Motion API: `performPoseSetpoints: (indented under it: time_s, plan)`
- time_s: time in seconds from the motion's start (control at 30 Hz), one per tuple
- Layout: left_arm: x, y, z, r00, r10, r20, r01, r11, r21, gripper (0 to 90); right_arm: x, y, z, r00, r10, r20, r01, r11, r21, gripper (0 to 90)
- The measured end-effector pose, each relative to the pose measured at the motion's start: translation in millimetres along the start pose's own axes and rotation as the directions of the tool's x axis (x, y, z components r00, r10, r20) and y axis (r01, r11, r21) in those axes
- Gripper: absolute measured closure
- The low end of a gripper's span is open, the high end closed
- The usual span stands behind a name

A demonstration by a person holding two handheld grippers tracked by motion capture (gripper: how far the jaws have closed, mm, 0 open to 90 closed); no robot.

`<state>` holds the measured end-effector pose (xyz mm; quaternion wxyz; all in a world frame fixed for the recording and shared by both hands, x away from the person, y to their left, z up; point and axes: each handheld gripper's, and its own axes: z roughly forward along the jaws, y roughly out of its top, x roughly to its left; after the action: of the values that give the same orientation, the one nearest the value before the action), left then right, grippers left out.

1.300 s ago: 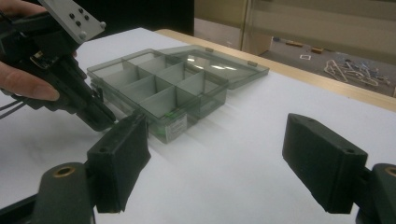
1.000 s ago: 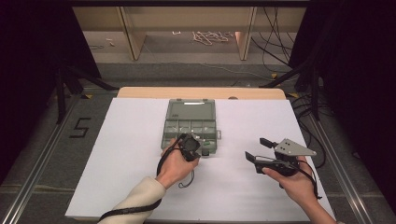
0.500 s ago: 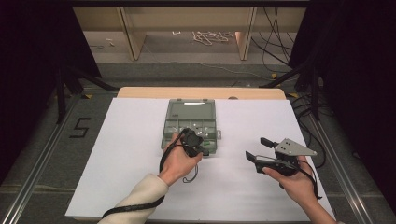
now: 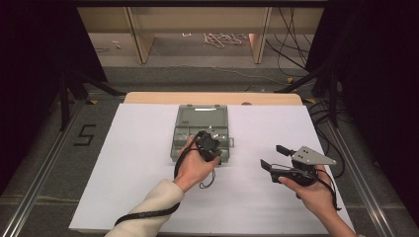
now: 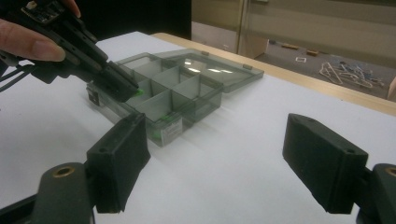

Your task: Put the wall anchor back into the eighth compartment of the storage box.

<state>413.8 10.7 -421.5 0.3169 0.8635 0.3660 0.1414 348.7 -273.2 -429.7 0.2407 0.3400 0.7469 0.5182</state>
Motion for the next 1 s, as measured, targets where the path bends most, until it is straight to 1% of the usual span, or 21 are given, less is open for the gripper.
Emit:
performPoseSetpoints:
  time_s: [0.03, 0.07, 0.1, 0.2, 0.33, 0.37, 0.4, 0.47, 0.57, 0.6, 0.67, 0.87, 1.0]
  plan:
    - [-0.6, 0.6, 0.9, 1.0, -0.005, -0.006, 0.005, 1.0, -0.004, 85.2, 0.7, -0.2, -0.1, 0.9999, 0.01, -0.003, -0.01, 0.9999, 0.005, 22.8]
    - [-0.5, 1.5, 1.7, 1.0, -0.008, -0.002, 0.008, 1.0, -0.005, 85.2, 0.9, -0.5, 0.5, 0.9999, 0.011, 0.001, -0.011, 0.9999, 0.0, 22.8]
    - [-0.1, 2.6, 2.0, 1.0, -0.001, -0.003, 0.001, 1.0, -0.004, 85.2, 1.0, -0.6, 0.6, 0.9999, 0.012, 0.001, -0.012, 0.9999, 0.0, 22.8]
    - [1.0, 5.7, 3.7, 1.0, -0.001, -0.007, 0.001, 1.0, -0.003, 85.1, 0.2, -0.3, -0.1, 0.9999, 0.01, -0.004, -0.009, 0.9999, 0.011, 22.8]
    - [2.7, 9.7, 5.5, 0.9997, -0.01, -0.022, 0.009, 0.9998, -0.015, 85.2, 0.2, -0.5, 0.6, 1.0, 0.009, 0.002, -0.009, 1.0, -0.002, 22.8]
    - [3.9, 11.3, 5.3, 0.9998, -0.004, -0.022, 0.003, 0.9999, -0.012, 85.2, 0.2, -0.3, 0.0, 1.0, 0.009, -0.002, -0.009, 0.9999, 0.006, 22.7]
    - [4.5, 12.2, 6.2, 0.9997, -0.006, -0.025, 0.006, 0.9998, -0.018, 85.2, 0.2, -0.2, -0.2, 1.0, 0.008, -0.003, -0.008, 0.9999, 0.006, 22.7]
    - [5.5, 13.4, 7.0, 0.9998, -0.01, -0.018, 0.009, 0.9998, -0.015, 85.2, 0.2, -0.2, -0.3, 1.0, 0.008, -0.003, -0.008, 0.9999, 0.007, 22.7]
    - [5.9, 16.0, 8.3, 0.9997, -0.011, -0.024, 0.011, 0.9998, -0.02, 85.2, 0.4, -0.4, 0.4, 1.0, 0.008, 0.002, -0.008, 1.0, -0.004, 22.8]
    - [6.3, 17.3, 8.9, 0.9998, -0.006, -0.019, 0.006, 0.9998, -0.019, 85.2, 0.4, -0.3, 0.4, 1.0, 0.009, 0.002, -0.009, 1.0, -0.003, 22.8]
    - [6.8, 18.7, 9.9, 0.9997, -0.008, -0.025, 0.007, 0.9998, -0.02, 85.2, 0.3, -0.2, 0.0, 1.0, 0.009, -0.002, -0.009, 0.9999, 0.005, 22.7]
    - [9.2, 21.8, 13.2, 0.9994, -0.012, -0.031, 0.011, 0.9996, -0.026, 85.1, -0.1, -0.3, 0.1, 1.0, 0.007, 0.002, -0.007, 1.0, -0.002, 22.7]
    - [10.4, 23.9, 14.0, 0.9995, -0.008, -0.031, 0.007, 0.9998, -0.02, 85.1, 0.2, -0.2, 0.4, 1.0, 0.008, 0.001, -0.008, 1.0, -0.004, 22.7]
